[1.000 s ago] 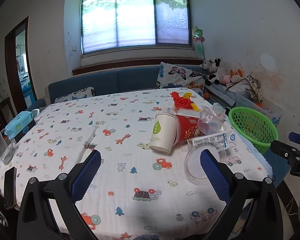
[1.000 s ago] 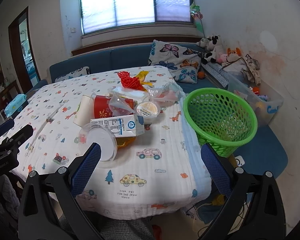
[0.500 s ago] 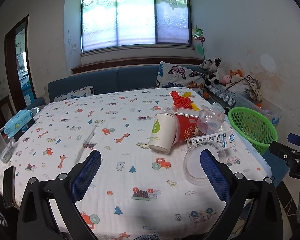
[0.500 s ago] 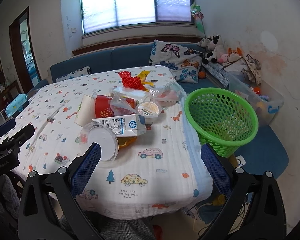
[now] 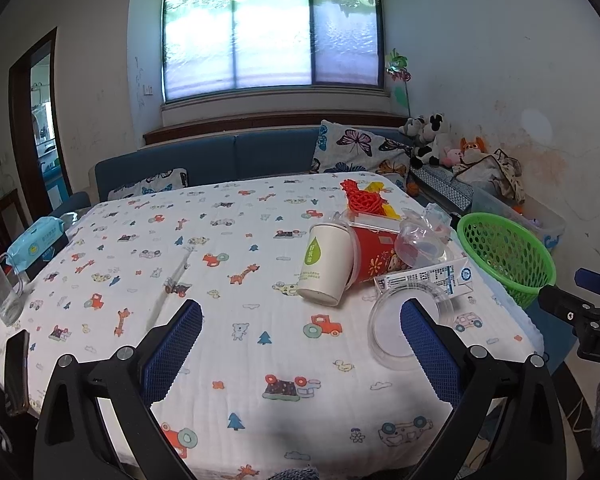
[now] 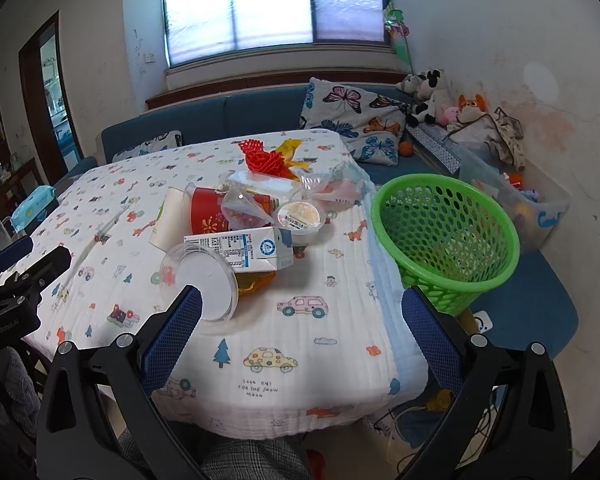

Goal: Collect trash

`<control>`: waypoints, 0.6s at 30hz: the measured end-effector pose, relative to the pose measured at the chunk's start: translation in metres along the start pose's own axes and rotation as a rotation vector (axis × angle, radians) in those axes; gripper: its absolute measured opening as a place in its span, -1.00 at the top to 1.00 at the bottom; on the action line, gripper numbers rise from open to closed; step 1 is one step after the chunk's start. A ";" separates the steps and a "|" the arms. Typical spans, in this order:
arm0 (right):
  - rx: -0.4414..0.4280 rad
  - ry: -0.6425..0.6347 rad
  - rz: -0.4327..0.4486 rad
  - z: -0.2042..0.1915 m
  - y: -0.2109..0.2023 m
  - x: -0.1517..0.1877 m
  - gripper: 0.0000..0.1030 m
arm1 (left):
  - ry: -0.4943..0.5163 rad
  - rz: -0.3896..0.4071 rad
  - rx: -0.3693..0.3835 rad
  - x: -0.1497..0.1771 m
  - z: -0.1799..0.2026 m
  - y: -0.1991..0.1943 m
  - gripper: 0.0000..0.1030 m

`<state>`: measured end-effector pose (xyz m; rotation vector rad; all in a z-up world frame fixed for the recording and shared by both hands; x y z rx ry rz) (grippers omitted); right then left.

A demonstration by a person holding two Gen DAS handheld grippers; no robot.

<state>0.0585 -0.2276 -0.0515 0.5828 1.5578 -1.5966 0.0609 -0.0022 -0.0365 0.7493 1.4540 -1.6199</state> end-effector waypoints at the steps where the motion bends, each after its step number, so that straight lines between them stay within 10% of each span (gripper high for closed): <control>1: -0.001 -0.002 0.000 0.000 0.000 0.000 -0.92 | -0.001 -0.001 0.000 0.000 0.000 0.000 -0.87; 18: -0.022 -0.028 0.006 -0.011 0.005 -0.001 -0.91 | -0.011 -0.007 0.000 -0.001 -0.004 0.008 -0.87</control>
Point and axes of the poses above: each gripper's, at about its wrist camera, not at the fingertips, and y roughly the way its jaws point, z to its right, x to its underside, the point moved 7 cm from there along y, roughly the way its jaws point, and after that the axes turned 13 degrees about -y, right-handed, at the moved point
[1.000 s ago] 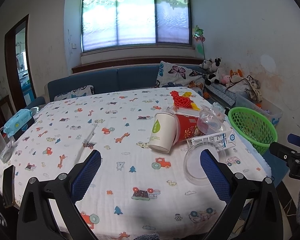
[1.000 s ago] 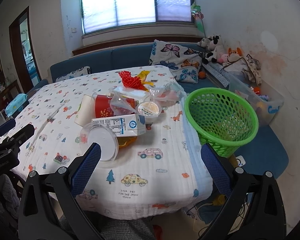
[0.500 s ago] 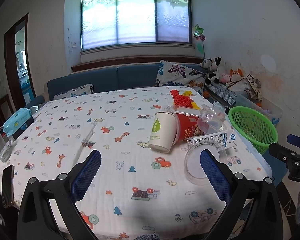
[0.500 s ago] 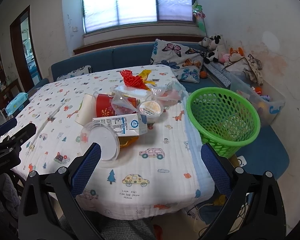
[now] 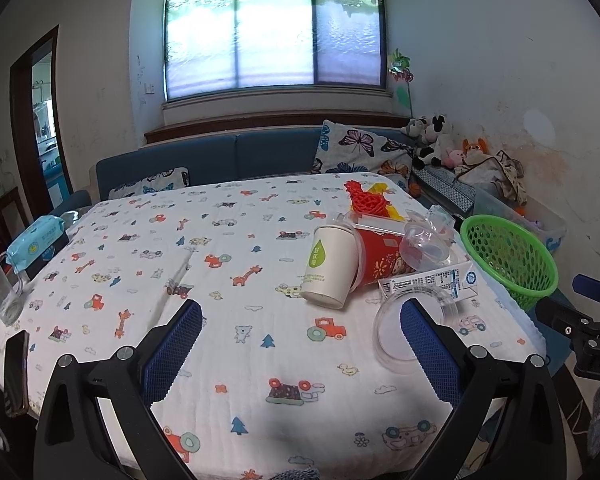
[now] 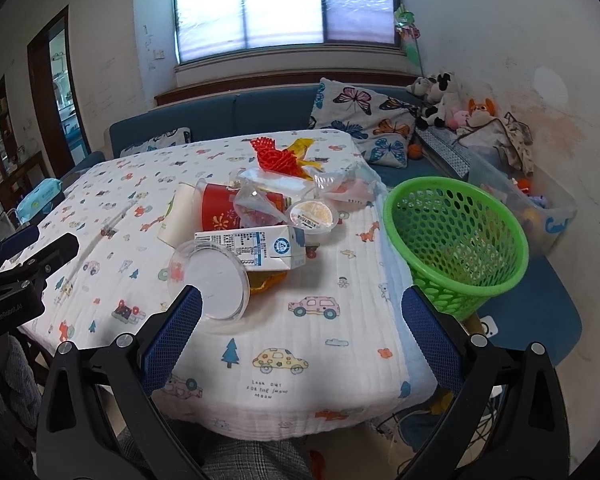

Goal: Collect trash

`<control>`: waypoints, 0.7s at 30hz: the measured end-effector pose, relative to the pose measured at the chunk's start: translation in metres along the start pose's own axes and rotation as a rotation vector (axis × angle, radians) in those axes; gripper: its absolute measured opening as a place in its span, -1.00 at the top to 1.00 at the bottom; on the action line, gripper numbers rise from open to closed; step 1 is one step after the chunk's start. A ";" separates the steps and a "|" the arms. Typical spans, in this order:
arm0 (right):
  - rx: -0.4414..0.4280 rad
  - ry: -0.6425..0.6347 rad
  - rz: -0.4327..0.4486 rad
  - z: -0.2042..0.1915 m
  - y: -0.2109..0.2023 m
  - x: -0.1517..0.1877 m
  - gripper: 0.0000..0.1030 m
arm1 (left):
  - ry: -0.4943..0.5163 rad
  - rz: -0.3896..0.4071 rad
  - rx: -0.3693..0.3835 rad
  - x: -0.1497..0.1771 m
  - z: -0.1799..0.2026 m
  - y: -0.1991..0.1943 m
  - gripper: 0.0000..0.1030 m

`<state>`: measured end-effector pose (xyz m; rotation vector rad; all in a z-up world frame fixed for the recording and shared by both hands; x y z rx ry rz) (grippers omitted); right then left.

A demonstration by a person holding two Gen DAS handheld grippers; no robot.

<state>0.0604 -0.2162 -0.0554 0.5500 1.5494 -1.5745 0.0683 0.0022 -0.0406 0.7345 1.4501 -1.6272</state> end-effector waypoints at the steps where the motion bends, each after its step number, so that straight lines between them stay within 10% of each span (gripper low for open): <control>1: 0.000 0.000 0.001 0.000 0.000 0.000 -0.91 | 0.001 0.001 0.000 0.000 0.000 0.000 -0.87; 21: -0.021 -0.016 0.000 -0.007 0.006 -0.004 -0.91 | 0.002 0.000 -0.003 -0.013 -0.008 0.007 -0.87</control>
Point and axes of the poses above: each gripper's, at about its wrist camera, not at the fingertips, and y roughly the way its jaws point, z to its right, x to its underside, the point moved 7 cm from there along y, roughly the way its jaws point, and after that the axes turned 13 degrees about -y, right-handed, at the moved point
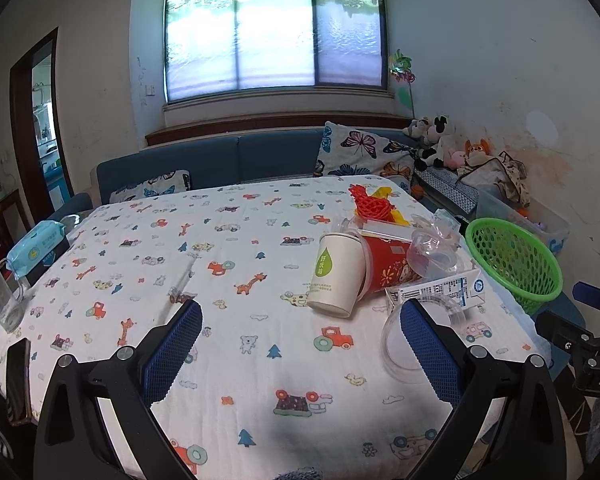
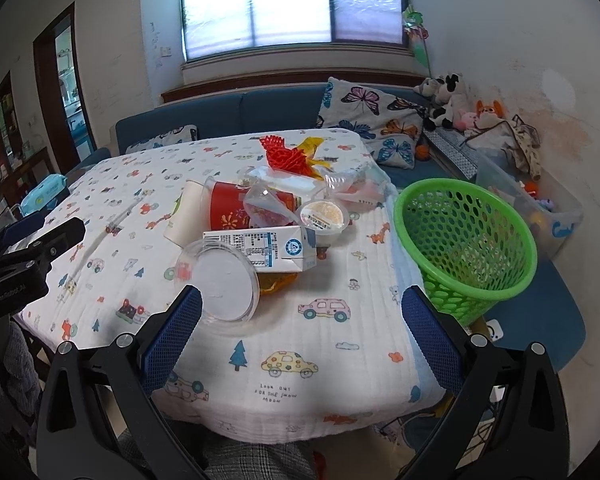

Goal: Collect trash

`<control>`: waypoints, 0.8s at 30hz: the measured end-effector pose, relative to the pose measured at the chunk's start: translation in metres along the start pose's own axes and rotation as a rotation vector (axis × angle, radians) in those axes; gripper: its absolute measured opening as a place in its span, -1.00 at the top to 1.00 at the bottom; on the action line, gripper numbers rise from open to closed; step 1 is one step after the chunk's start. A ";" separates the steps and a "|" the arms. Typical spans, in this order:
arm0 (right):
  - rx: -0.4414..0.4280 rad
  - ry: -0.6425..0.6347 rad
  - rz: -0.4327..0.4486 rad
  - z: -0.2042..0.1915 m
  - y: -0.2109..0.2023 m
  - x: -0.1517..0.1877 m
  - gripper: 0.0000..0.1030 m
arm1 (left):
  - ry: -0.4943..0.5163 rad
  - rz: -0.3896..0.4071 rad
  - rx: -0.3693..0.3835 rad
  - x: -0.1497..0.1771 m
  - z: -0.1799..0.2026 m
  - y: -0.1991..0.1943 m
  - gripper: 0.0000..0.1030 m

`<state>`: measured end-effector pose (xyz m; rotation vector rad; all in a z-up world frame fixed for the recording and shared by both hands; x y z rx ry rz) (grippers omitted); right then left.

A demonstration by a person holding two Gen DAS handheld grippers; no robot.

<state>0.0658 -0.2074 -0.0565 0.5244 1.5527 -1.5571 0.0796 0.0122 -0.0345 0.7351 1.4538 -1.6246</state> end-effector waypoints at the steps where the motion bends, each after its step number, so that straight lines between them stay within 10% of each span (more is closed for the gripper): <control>1: -0.002 -0.001 0.001 -0.001 0.000 -0.001 -0.91 | 0.000 -0.001 0.001 0.000 0.000 0.000 -0.87; 24: -0.073 -0.059 -0.056 -0.046 0.042 0.005 -0.91 | -0.058 -0.047 -0.014 -0.005 -0.028 0.031 -0.87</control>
Point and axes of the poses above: each gripper's, at about its wrist camera, not at the fingertips, and y roughly the way its jaws point, z to its right, x to its underside, the point moved 7 cm from there along y, roughly the way its jaws point, and after that the axes turned 13 degrees about -y, right-handed, at the moved point
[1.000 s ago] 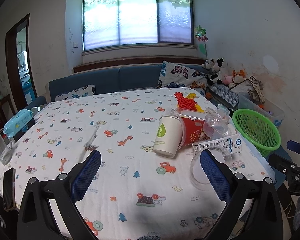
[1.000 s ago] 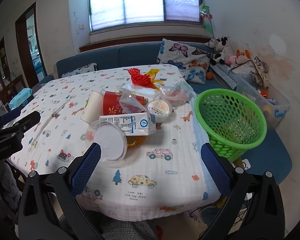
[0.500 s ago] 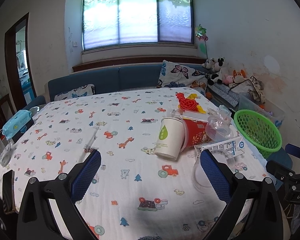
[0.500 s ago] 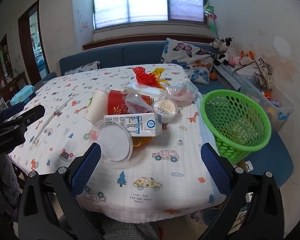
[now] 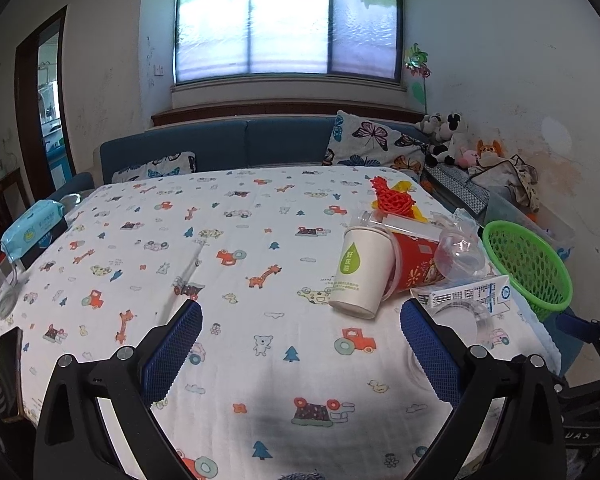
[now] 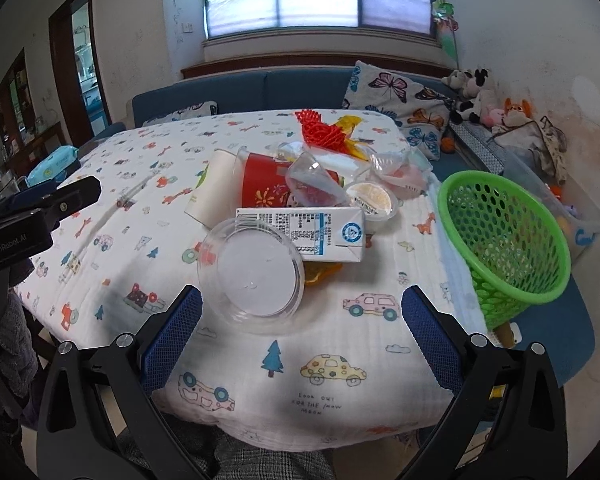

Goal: Collect trash
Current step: 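Reach the right gripper to the clear plastic lid and grasp it, then carry the clear lid over the green basket while the left gripper grasps the pudding cup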

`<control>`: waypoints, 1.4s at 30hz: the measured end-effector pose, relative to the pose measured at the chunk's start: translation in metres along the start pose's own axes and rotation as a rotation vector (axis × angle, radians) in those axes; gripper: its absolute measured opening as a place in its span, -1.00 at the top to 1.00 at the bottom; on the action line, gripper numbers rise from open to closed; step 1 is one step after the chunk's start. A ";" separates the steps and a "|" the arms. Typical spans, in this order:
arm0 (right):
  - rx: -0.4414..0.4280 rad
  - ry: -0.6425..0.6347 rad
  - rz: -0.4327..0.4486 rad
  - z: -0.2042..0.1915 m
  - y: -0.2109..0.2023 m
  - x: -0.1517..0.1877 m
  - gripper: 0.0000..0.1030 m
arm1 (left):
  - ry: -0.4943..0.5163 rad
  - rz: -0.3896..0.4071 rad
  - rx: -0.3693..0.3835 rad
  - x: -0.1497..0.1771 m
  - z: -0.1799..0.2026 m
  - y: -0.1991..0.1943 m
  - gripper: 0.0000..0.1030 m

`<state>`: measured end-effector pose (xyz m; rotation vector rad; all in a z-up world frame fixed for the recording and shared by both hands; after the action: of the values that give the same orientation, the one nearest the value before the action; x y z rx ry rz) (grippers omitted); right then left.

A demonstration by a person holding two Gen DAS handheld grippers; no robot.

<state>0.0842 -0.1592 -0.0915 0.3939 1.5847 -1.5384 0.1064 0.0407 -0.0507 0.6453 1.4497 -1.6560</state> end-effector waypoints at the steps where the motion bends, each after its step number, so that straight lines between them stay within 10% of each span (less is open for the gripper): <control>1: -0.003 -0.003 -0.002 -0.005 0.003 0.000 -0.91 | -0.003 -0.001 0.000 0.000 -0.001 0.001 -0.87; 29: 0.142 -0.127 -0.119 -0.048 0.088 -0.004 -0.84 | -0.052 -0.014 0.004 -0.007 -0.051 0.022 -0.87; 42: 0.084 -0.102 -0.079 -0.033 0.063 -0.005 -0.79 | -0.027 -0.028 0.016 -0.006 -0.041 0.028 -0.87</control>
<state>0.1222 -0.1147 -0.1333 0.2976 1.4762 -1.6626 0.1275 0.0816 -0.0695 0.6113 1.4335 -1.6931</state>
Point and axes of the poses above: each gripper's, at about its wrist camera, not at the fingertips, and y roughly the way its jaws point, z to its right, x to its underside, the point moved 7 cm from there along y, roughly the way its jaws point, and after that the axes turned 13 degrees about -y, right-handed, at the moved point
